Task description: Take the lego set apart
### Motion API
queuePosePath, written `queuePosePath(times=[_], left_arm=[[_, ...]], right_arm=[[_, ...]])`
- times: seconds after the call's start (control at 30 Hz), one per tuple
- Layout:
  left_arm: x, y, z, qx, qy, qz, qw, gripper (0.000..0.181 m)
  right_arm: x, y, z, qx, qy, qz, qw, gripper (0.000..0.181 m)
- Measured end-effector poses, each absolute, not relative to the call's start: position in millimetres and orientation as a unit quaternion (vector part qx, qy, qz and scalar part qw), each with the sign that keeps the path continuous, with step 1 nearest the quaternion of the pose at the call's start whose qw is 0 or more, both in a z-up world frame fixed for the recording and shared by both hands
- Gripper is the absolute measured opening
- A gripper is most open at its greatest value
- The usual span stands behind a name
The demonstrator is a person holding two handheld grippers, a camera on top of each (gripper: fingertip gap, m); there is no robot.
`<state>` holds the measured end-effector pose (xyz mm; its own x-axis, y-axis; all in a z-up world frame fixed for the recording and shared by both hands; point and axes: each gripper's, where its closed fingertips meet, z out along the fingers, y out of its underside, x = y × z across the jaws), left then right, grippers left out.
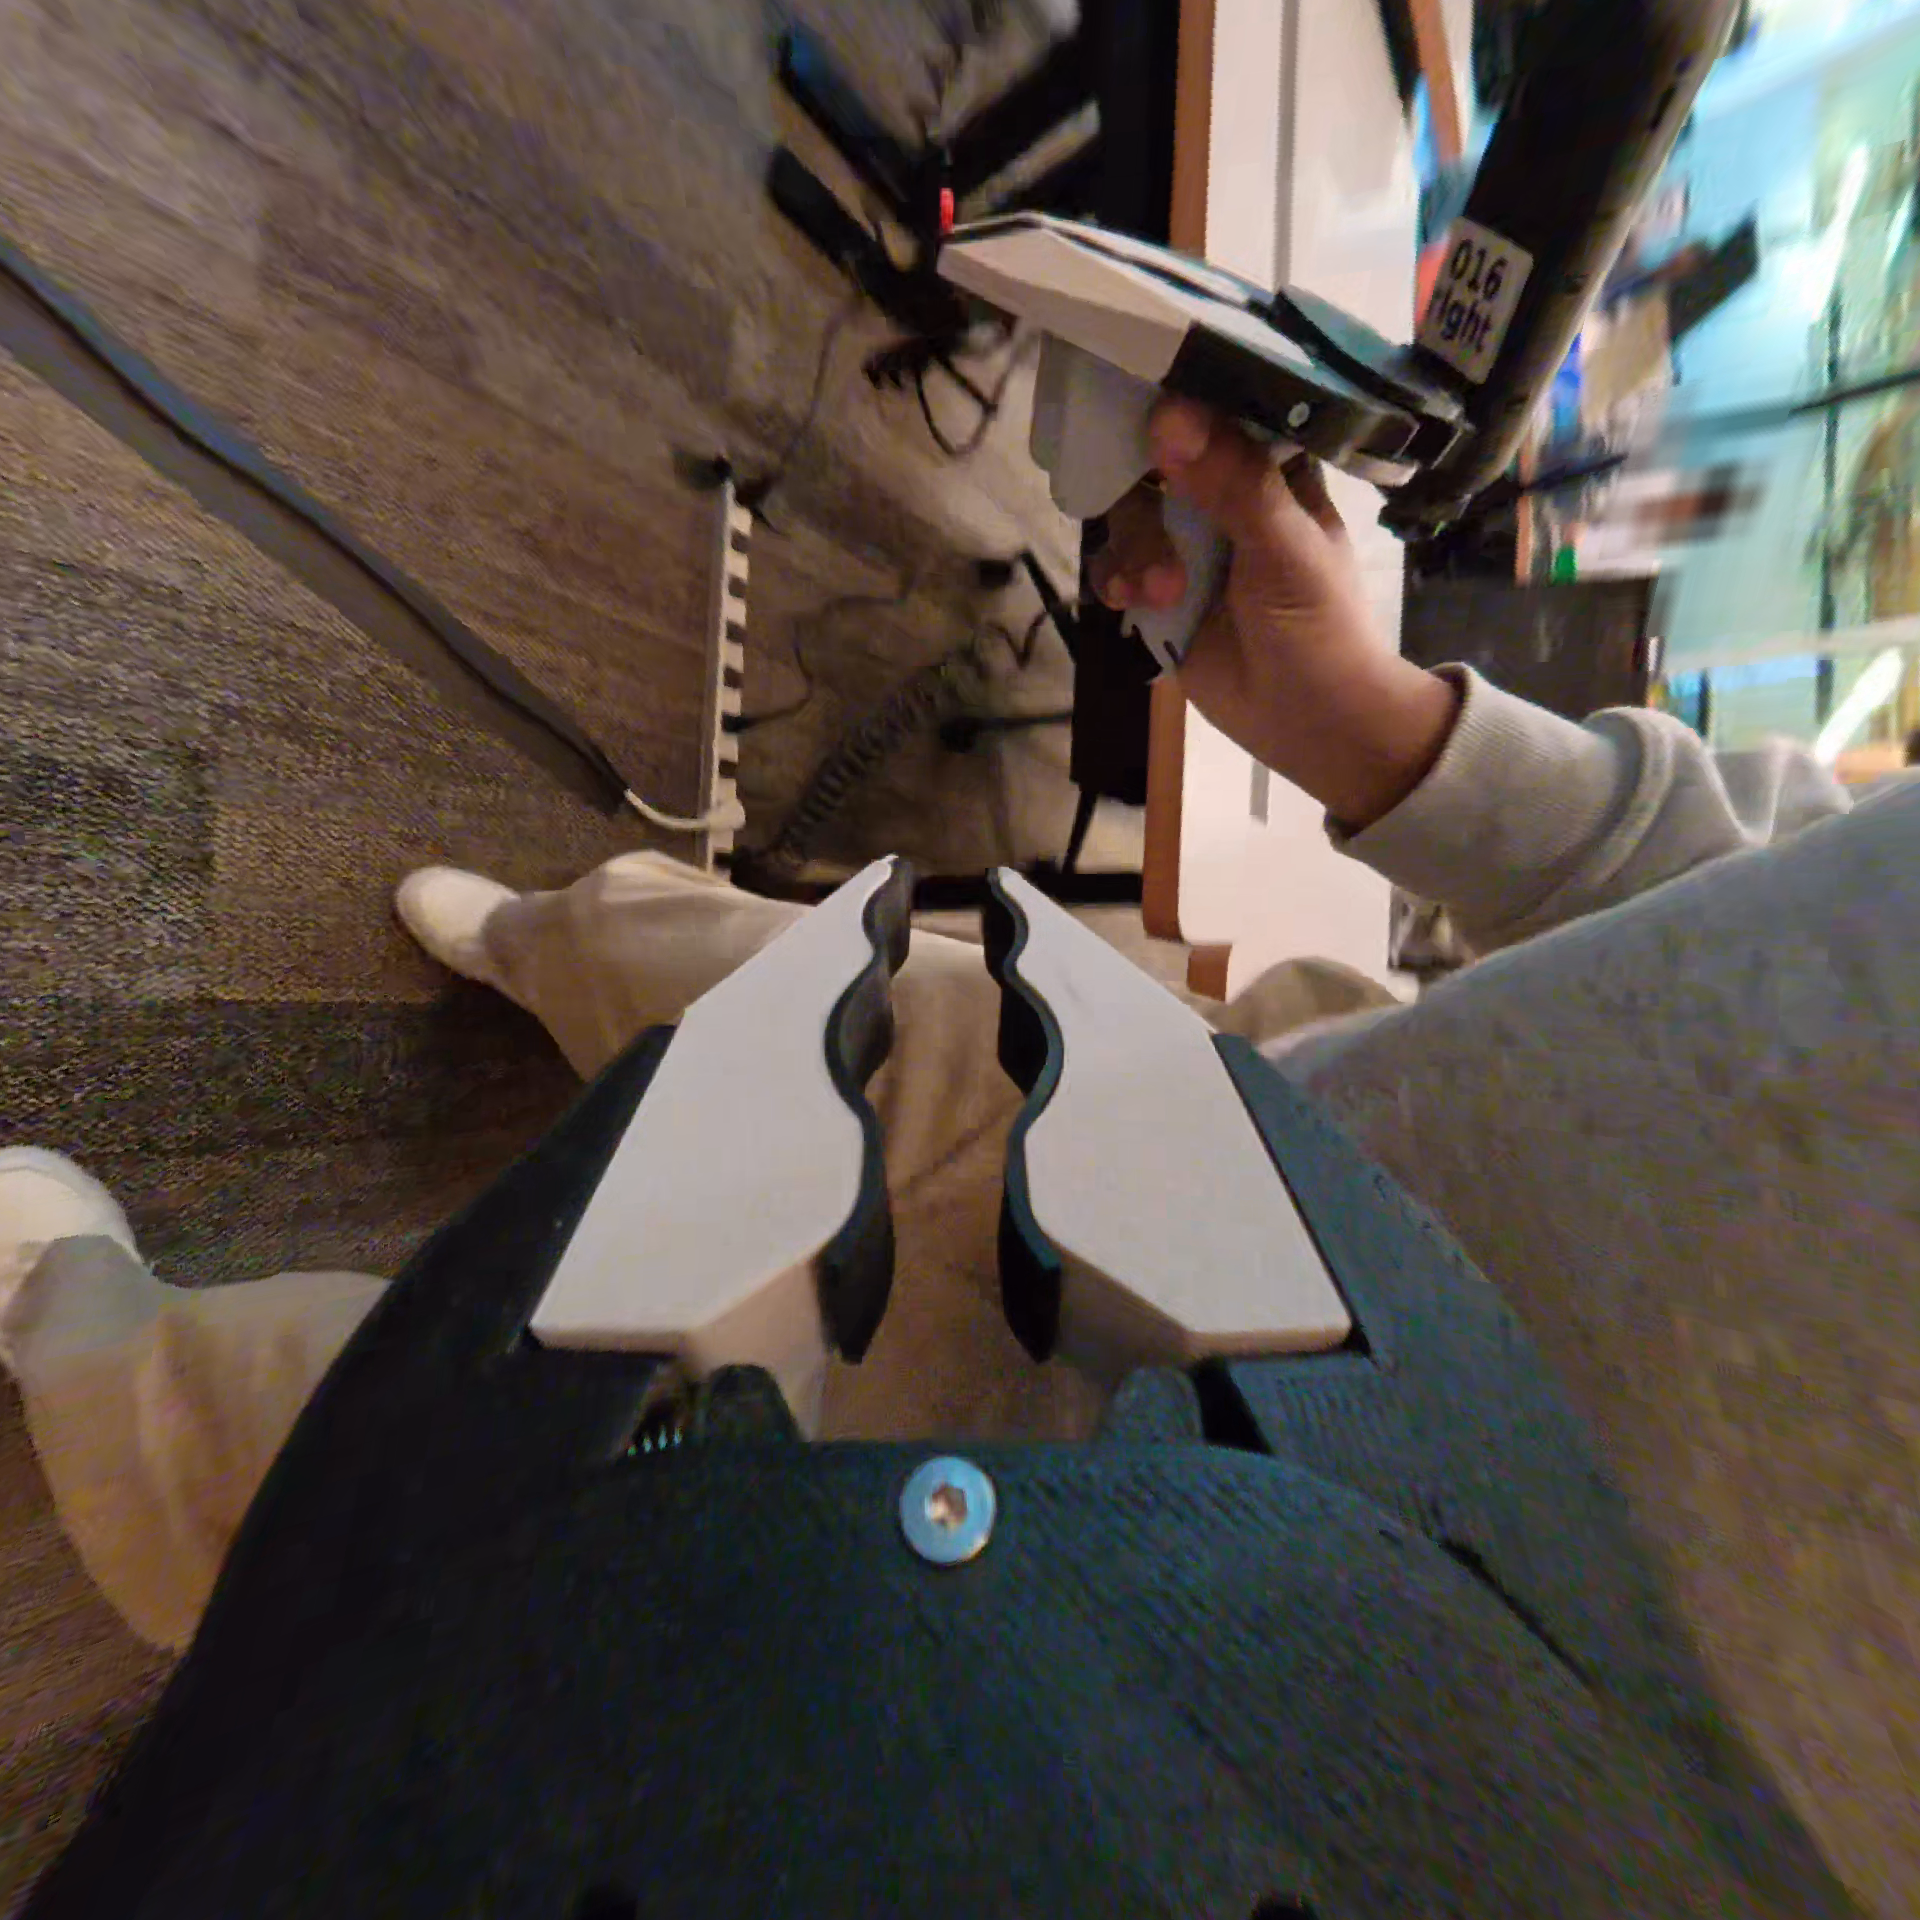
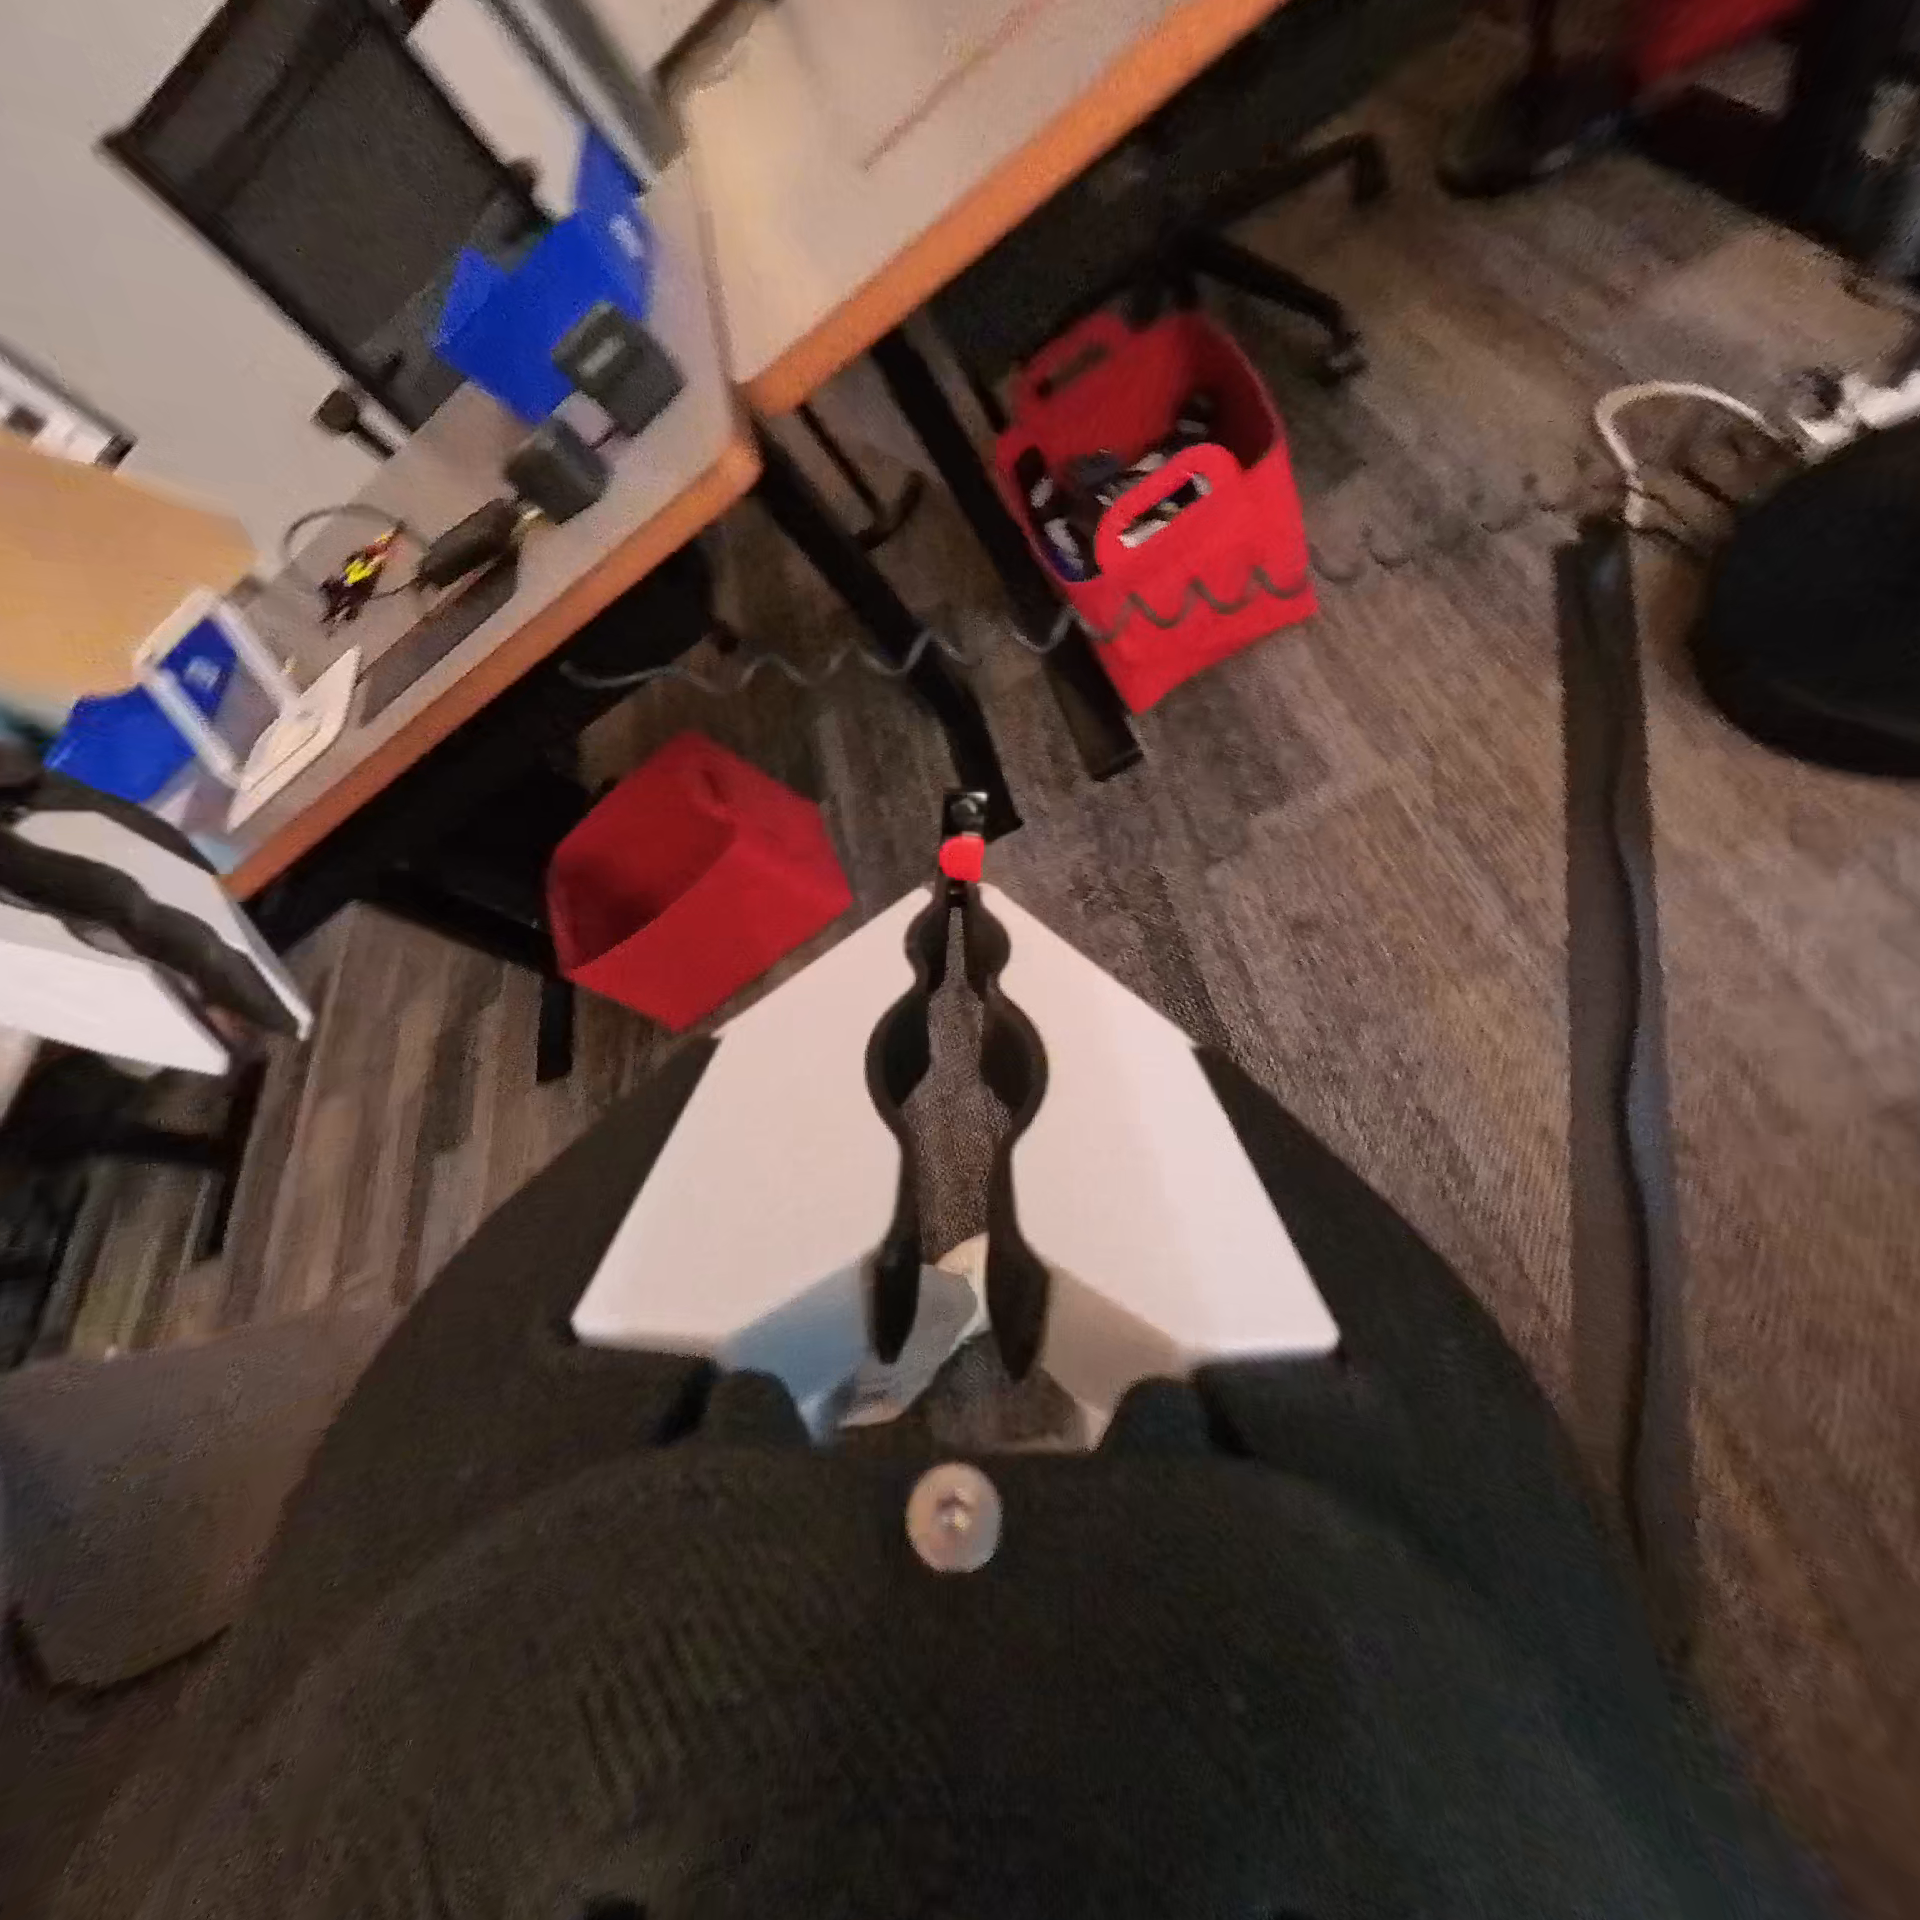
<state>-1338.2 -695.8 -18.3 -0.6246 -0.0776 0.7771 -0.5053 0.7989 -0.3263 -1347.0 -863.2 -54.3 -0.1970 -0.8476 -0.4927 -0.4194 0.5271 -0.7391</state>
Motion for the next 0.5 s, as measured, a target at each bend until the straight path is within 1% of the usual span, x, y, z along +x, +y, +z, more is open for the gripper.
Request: queuePosePath(times=[0.03, 0.13, 0.23, 0.33, 0.5], left_arm=[[-1339.3, -690.9, -7.8, 0.195, -0.856, 0.29, 0.382, 0.014], [-1337.6, -670.3, 12.2, 0.305, -0.831, 0.342, 0.315, 0.012], [-1337.5, -653.5, 50.8, 0.412, -0.756, 0.406, 0.306, 0.012], [-1333.5, -623.8, 82.8, 0.458, -0.708, 0.462, 0.275, 0.012], [-1327.0, -544.4, 101.3, 0.512, -0.664, 0.514, 0.183, 0.011]], right_arm=[[-1342.3, -860.4, -43.6, -0.451, 0.721, -0.227, 0.474, 0.0], [-1337.6, -841.4, -19.2, -0.493, 0.683, -0.188, 0.505, 0.0], [-1342.5, -804.7, 5.8, -0.543, 0.645, -0.133, 0.521, 0.0], [-1346.4, -760.1, 28.9, -0.607, 0.593, -0.102, 0.519, 0.0], [-1330.5, -669.9, 62.2, -0.697, 0.481, -0.065, 0.529, 0.0]])
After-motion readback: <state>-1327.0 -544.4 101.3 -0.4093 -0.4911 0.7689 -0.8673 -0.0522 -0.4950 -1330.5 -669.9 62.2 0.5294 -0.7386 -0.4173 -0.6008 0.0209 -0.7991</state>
